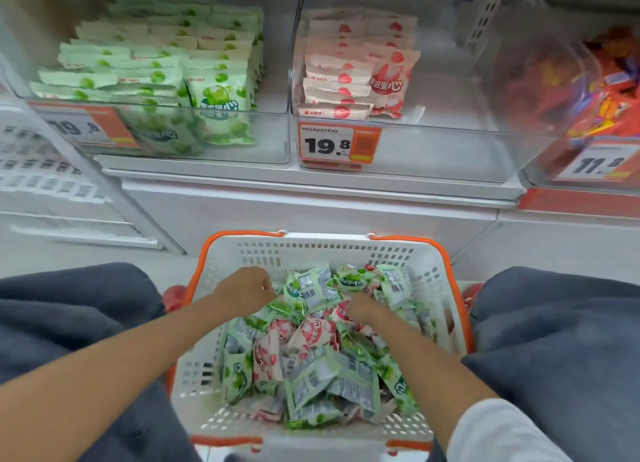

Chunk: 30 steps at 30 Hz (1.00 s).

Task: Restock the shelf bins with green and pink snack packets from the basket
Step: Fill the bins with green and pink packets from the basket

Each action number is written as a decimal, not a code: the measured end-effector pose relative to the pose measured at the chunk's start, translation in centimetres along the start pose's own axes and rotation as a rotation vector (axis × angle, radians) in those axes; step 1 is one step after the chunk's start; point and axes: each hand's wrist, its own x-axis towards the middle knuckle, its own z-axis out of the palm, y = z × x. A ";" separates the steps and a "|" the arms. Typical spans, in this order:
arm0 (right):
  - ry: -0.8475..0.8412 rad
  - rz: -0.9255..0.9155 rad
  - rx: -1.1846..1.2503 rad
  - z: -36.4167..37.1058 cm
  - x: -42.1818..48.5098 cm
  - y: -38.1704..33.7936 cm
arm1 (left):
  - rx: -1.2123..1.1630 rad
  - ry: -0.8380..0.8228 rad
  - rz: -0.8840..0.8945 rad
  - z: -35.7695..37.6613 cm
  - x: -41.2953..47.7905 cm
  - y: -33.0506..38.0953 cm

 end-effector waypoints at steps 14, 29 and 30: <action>0.241 -0.288 0.318 -4.6 -5.8 -1.9 | -0.178 0.027 0.197 0.5 0.2 3.5; 0.175 -0.570 1.064 -21.0 -20.5 -3.4 | -0.411 0.848 0.331 -10.5 -3.5 16.8; 0.189 -0.588 1.080 -21.8 -21.1 -3.4 | -0.423 0.889 0.331 -11.4 -3.6 17.5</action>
